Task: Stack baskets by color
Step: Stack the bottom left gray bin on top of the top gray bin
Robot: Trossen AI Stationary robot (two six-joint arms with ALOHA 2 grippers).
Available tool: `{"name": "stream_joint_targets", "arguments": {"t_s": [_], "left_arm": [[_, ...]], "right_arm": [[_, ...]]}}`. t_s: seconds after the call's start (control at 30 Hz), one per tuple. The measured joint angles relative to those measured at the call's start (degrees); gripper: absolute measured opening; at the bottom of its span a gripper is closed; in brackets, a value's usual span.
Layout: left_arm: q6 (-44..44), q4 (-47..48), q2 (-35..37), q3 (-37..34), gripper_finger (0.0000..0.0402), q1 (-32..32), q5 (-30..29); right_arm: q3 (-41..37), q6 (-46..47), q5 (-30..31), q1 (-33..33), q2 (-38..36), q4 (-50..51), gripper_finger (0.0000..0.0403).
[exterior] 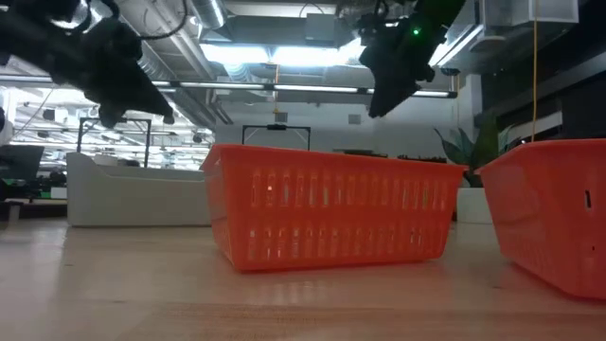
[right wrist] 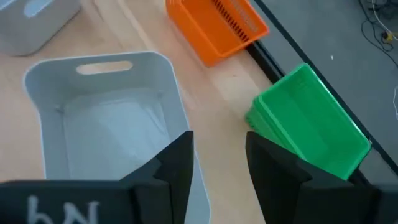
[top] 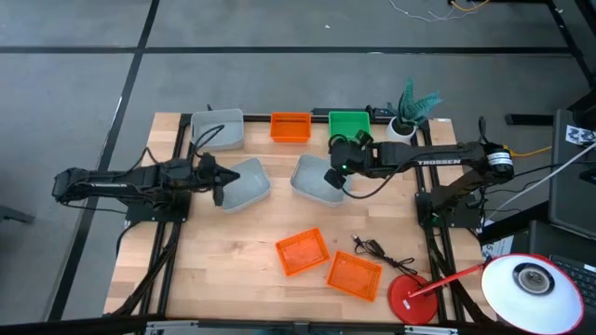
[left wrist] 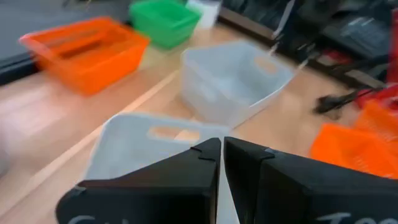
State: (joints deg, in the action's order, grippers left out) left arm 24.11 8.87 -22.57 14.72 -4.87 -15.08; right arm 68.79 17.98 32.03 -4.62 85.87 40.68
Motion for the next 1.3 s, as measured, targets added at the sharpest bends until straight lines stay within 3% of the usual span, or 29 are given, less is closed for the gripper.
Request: {"name": "stream_joint_targets", "arguments": {"t_s": [0.13,0.27,0.47,0.77,1.0,1.1,1.3], "left_arm": [[0.9,7.3,-4.6,5.1,0.0014,-1.1,-0.4],[0.6,8.7,-9.7,7.6,0.0014,-2.1,-0.4],[-2.8,8.6,-15.8,9.7,0.0014,-3.6,-0.3],[-9.7,8.3,-22.2,12.3,0.0014,-6.2,-0.5],[-9.7,13.3,-25.3,16.7,0.0039,-9.0,1.3],[-9.7,14.6,-26.6,18.1,0.0069,-10.8,1.4],[-8.5,14.7,-28.3,19.0,0.0112,-14.9,3.5]], "right_arm": [[0.0,1.4,-0.1,0.0,-0.5,3.7,0.0147],[0.0,1.2,1.5,0.0,-1.4,12.9,0.0147],[0.0,12.9,4.0,-0.4,-7.8,25.0,0.0147],[-5.4,18.4,6.9,1.9,-19.1,25.8,0.0147],[-15.8,20.6,6.3,1.9,-24.7,16.4,0.0147],[-20.6,19.0,2.6,1.9,-25.9,7.9,0.0147],[-29.6,6.8,-7.1,1.9,-26.1,-12.4,0.0147]]}}
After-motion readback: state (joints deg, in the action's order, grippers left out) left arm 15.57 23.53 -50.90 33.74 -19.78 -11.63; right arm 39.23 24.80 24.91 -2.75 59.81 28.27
